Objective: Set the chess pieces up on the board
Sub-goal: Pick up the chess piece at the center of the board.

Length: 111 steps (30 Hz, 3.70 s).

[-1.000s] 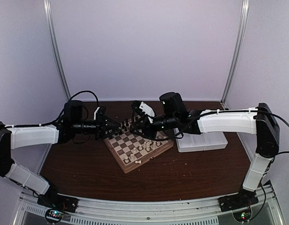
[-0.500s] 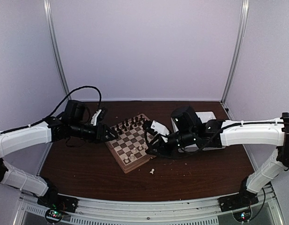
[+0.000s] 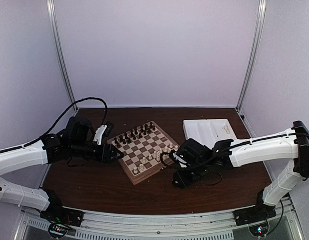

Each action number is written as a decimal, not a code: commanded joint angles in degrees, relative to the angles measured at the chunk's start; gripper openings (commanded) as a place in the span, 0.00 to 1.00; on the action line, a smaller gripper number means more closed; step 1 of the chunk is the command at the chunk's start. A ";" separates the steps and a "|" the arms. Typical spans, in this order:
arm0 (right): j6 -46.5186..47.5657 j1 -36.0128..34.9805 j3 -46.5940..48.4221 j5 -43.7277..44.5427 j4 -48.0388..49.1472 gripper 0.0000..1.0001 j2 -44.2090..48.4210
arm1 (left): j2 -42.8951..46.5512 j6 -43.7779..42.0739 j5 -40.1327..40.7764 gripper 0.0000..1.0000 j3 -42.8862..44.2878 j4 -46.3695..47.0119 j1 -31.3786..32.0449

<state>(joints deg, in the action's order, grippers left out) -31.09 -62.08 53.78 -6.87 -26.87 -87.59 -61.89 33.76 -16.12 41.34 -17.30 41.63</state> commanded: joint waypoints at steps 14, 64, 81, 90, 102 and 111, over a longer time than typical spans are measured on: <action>6.23 1.60 15.16 14.27 -11.70 0.43 -15.78 | 3.05 -6.84 2.87 0.55 2.30 -0.71 0.21; 30.29 8.73 10.27 -2.62 -8.05 0.37 -13.89 | -4.47 -8.29 -0.57 0.58 7.19 0.31 0.21; 28.23 8.59 7.44 -4.12 -5.25 0.34 -13.74 | -5.46 -8.36 -1.93 0.59 7.47 0.61 0.21; 28.88 8.56 7.98 -3.61 -5.14 0.28 -14.99 | -3.57 -8.27 -0.68 0.59 6.31 0.24 0.21; 28.94 8.56 8.54 -3.66 -4.60 0.20 -15.77 | -3.86 -8.62 -0.57 0.59 6.47 0.13 0.21; 29.16 8.56 7.42 -3.70 -3.33 0.18 -11.16 | -3.77 -9.05 -1.49 0.60 6.39 0.49 0.21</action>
<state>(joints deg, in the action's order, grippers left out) -1.85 -53.36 61.36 -10.50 -31.68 -102.39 -66.22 26.00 -17.06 47.48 -18.94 41.63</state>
